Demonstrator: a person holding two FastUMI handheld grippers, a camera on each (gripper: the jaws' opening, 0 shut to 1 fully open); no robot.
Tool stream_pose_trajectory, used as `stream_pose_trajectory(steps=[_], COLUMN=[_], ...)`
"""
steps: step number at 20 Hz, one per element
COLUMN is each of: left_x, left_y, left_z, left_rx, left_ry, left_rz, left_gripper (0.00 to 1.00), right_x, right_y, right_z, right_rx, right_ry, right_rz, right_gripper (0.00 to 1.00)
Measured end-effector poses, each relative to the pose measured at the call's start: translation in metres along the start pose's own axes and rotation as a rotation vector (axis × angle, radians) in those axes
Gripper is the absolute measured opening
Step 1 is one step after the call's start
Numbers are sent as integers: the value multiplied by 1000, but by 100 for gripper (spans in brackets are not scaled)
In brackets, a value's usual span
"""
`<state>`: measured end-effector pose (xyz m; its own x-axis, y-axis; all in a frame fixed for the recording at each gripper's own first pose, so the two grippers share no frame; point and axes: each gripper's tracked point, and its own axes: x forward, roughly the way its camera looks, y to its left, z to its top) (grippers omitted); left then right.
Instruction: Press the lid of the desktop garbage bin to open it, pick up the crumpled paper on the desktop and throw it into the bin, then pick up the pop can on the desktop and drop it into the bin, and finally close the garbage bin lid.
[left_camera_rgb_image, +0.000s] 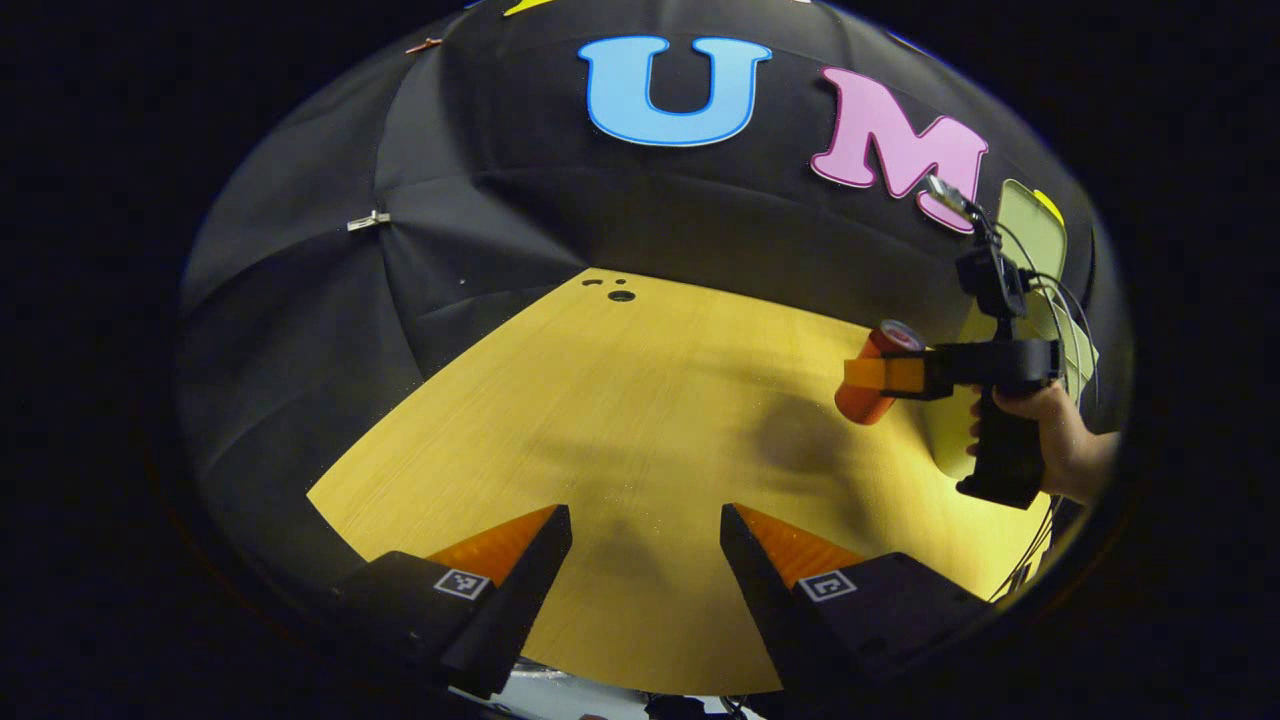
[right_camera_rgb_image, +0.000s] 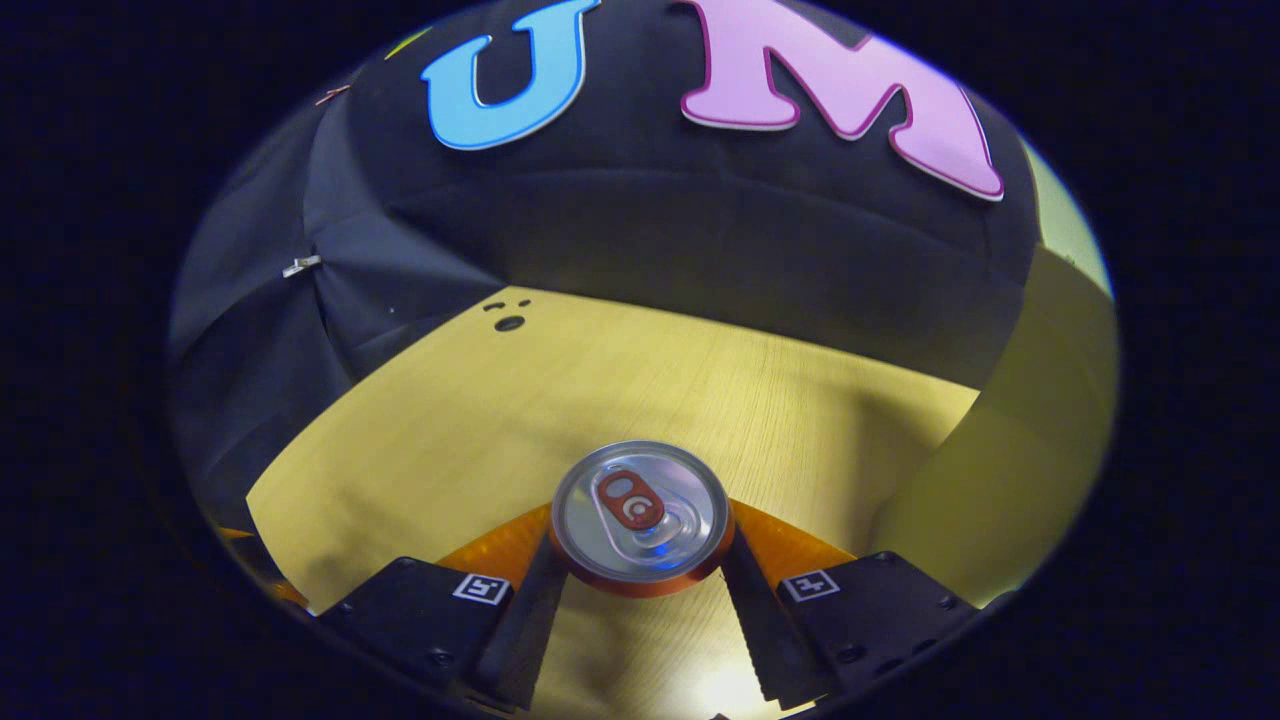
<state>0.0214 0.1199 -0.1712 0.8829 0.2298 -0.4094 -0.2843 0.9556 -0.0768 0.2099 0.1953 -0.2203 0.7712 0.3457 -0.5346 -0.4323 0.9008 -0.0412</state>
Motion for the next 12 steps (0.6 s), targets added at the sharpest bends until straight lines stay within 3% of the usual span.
stream_pose_trajectory(steps=[1, 2, 5, 12], left_x=[-1, -1, -6, -25], left_y=[-4, -8, -19, -37], left_z=[0, 0, 1, 14], left_rx=[2, 6, 41, 111], left_ry=[-2, -5, -18, -64], left_rz=[-15, -29, -64, -153], left_gripper=[96, 96, 96, 96], right_x=[-13, -24, -61, -141], right_y=[2, 4, 3, -18], right_z=[9, 20, 52, 125], right_rx=[-10, -20, -30, 53], right_ry=[-19, -43, -120, -276], right_rz=[7, 15, 23, -17], right_gripper=[79, 83, 83, 83])
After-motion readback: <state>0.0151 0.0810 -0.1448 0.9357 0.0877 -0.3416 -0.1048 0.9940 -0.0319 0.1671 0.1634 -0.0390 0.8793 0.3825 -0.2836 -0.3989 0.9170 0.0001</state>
